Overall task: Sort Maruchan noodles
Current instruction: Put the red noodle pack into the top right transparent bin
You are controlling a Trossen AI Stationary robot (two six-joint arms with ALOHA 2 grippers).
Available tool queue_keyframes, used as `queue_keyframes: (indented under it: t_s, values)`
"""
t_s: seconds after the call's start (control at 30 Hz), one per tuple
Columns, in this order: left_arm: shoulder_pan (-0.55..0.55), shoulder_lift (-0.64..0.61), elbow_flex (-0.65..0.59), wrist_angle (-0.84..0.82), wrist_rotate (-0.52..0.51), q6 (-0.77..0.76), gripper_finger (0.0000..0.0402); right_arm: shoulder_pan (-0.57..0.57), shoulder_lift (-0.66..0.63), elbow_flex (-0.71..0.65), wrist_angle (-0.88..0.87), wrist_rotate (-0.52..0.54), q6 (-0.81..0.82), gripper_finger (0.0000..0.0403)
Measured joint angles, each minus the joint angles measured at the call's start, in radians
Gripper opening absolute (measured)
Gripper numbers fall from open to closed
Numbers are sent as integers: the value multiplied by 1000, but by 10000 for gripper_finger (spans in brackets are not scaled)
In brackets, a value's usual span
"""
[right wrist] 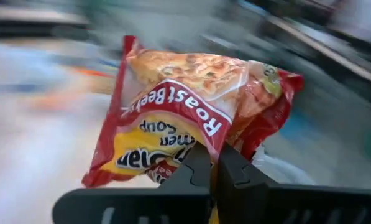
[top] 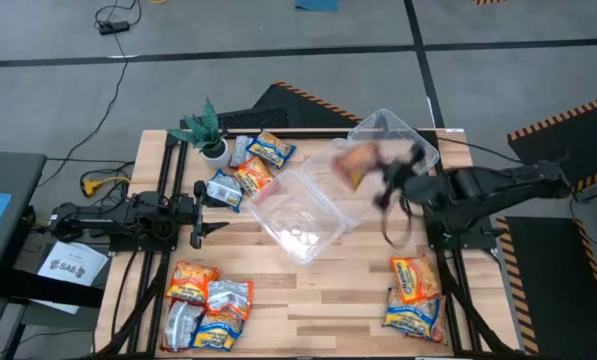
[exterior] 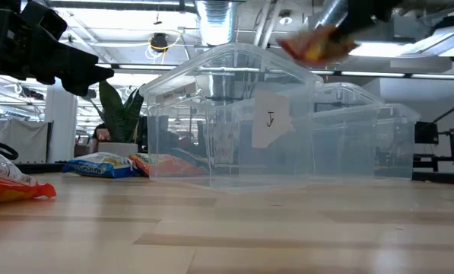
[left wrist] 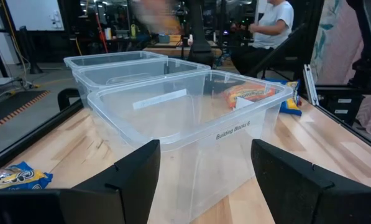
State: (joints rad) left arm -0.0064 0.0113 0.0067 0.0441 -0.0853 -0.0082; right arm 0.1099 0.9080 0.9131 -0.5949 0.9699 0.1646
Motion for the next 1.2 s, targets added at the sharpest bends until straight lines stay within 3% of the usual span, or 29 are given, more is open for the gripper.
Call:
queue_keyframes:
  t_s: [0.07,0.23,0.43,0.63,0.9,1.2]
  values:
    - [0,0,0,0,0,0,238,-120,-6,0,-97,43,68,12]
    - [0,0,0,0,0,0,238,-375,5,-2,-268,17,190,13]
    - [0,0,0,0,0,0,238,-517,50,-2,-205,-171,152,14]
    - [0,0,0,0,0,0,238,-597,131,-2,-153,-239,138,21]
    - [0,0,0,0,0,0,238,-634,204,-2,-128,-266,74,71]
    - [0,0,0,0,0,0,238,-640,160,-2,-105,-367,-15,202]
